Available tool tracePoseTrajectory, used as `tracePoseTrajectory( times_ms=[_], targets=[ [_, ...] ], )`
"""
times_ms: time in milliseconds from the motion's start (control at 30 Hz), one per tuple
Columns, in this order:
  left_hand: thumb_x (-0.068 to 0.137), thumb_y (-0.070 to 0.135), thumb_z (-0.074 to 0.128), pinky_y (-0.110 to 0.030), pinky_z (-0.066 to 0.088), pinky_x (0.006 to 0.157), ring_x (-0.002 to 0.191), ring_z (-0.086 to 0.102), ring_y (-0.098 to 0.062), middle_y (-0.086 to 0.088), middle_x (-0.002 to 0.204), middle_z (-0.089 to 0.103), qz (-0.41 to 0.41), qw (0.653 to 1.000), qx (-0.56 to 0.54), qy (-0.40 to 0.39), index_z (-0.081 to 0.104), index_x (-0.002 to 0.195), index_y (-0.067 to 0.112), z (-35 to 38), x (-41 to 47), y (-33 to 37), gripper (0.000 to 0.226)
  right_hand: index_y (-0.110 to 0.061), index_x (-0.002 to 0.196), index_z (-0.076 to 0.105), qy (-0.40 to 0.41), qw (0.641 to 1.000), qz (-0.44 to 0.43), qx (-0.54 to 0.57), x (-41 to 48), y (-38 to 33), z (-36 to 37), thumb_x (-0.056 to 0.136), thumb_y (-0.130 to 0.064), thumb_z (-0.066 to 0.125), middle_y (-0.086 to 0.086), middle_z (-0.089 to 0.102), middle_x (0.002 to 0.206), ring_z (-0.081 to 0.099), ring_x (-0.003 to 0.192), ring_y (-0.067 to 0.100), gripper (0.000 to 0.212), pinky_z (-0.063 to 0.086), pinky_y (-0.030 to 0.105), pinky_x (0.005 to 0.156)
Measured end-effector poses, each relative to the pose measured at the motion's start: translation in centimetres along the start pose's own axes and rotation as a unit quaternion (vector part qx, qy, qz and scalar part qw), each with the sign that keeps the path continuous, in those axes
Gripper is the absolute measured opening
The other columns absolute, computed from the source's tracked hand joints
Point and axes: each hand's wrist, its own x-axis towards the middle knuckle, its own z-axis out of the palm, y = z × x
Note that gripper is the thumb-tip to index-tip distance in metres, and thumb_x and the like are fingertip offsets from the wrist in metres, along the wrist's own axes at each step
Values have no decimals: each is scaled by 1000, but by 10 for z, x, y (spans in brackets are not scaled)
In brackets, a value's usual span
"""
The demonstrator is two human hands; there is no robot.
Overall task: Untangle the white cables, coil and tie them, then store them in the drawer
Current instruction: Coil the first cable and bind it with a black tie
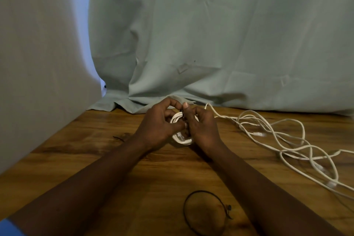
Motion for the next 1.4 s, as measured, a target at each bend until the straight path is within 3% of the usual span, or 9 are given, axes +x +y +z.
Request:
tracePoseTrajectory(
  times_ms=[100,200,400,600,733,900,1133,1300,1400],
  targets=[
    [82,18,85,-32,62,67,72,75,-9,7,82,78,56,994,92,26,66,104,26,-4,0,0,31,-17,77,70,3,1000,-4,-6,-1,0,1,93,-72,50,2,70,65,69,62,17,60,58,44,64],
    [86,28,83,-33,62,73,83,73,-6,15,92,76,96,986,131,34,73,104,28,-6,0,0,21,-10,81,67,-7,999,8,46,-3,0,2,97,-68,46,4,65,60,63,56,17,64,50,38,57],
    [95,24,72,-33,61,79,86,73,-1,15,95,78,116,981,140,67,80,111,24,-1,2,-2,17,-13,77,68,5,999,10,49,-3,4,3,104,-59,42,5,67,60,67,56,17,59,50,34,58],
    [97,17,70,-50,62,87,88,78,-20,0,92,81,14,998,-19,61,82,104,16,3,4,-7,14,-10,81,66,12,1000,-9,11,-1,8,3,99,-66,43,10,69,66,69,58,19,63,55,43,61],
    [98,16,68,-49,62,87,91,77,-32,-11,94,80,-30,995,-86,40,81,102,10,-3,8,-8,15,-13,80,66,11,999,-35,-38,0,6,-1,103,-59,43,7,68,66,66,59,14,57,52,37,60],
    [99,15,66,-28,59,66,75,73,-21,-19,93,78,-102,978,-169,59,77,100,-2,-2,7,-1,20,-27,80,68,-5,984,-82,-157,3,2,-5,101,-68,32,-5,69,73,66,69,11,58,53,44,67],
    [95,20,70,-40,60,84,77,72,-18,-9,92,77,-256,924,-284,-3,78,105,7,-4,8,3,18,-28,96,70,-41,981,-125,-143,2,-1,-7,103,-66,32,-6,71,82,68,77,11,54,53,47,71],
    [88,6,76,-45,61,91,89,74,-24,-13,99,78,-261,890,-366,73,69,113,7,1,11,5,26,-20,83,60,-6,967,-184,-178,1,-11,-9,104,-57,38,-7,59,70,58,66,12,48,47,46,62],
    [87,10,77,-37,63,80,85,75,-22,-14,95,79,-249,908,-328,75,72,110,2,1,10,5,24,-20,83,59,-3,968,-181,-174,0,-13,-9,103,-57,39,-7,59,70,56,66,10,47,46,43,61]
  ],
)
